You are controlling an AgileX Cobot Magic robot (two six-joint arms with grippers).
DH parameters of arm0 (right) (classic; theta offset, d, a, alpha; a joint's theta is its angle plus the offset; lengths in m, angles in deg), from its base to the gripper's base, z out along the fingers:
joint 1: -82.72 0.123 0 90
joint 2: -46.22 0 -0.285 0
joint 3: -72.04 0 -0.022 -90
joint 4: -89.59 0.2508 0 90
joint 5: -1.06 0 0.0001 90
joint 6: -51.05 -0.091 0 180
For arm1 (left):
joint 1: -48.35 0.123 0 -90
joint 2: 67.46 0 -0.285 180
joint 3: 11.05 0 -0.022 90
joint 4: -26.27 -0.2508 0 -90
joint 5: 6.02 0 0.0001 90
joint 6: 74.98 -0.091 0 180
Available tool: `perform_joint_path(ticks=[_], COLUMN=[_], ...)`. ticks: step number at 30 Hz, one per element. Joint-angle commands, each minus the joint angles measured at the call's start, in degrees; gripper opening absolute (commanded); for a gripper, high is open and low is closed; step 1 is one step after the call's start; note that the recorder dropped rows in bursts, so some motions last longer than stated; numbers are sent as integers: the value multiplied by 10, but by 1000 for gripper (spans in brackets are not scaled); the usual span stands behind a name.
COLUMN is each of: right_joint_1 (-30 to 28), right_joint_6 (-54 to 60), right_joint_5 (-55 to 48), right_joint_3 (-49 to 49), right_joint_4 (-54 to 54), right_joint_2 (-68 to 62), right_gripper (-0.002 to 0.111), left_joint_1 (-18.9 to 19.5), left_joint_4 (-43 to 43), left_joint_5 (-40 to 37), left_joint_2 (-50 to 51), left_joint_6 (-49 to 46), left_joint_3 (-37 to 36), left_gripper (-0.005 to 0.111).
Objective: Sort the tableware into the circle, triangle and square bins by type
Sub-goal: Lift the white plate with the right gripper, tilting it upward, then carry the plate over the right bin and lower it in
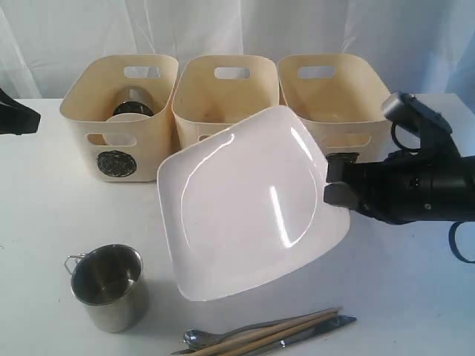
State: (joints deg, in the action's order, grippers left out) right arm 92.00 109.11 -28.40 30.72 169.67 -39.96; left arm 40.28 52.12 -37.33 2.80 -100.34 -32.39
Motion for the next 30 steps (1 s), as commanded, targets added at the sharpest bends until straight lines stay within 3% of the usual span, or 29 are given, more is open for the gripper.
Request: perform_joint_path(ticks=[1,7,13,30], right_joint_1=[-3,-3,-3,-3], right_joint_6=[-15,-29,-33,13], right_joint_5=[-13,8,111,322], right_joint_3=[1,1,10,139], right_joint_4=[11,11,9,9], right_joint_2=[52,128,188,134], right_gripper=[0,0,0,0], left_joint_1=[0,0,0,0], left_joint_4=[2,2,2,1], left_joint_5=[-2,-2,-3,-4], left_joint_2=[-5,-5,-5,-5], left_joint_6=[-1,-1,-1,-1], left_joint_3=[-4,-4,-4,-4], left_gripper=[0,0,0,0])
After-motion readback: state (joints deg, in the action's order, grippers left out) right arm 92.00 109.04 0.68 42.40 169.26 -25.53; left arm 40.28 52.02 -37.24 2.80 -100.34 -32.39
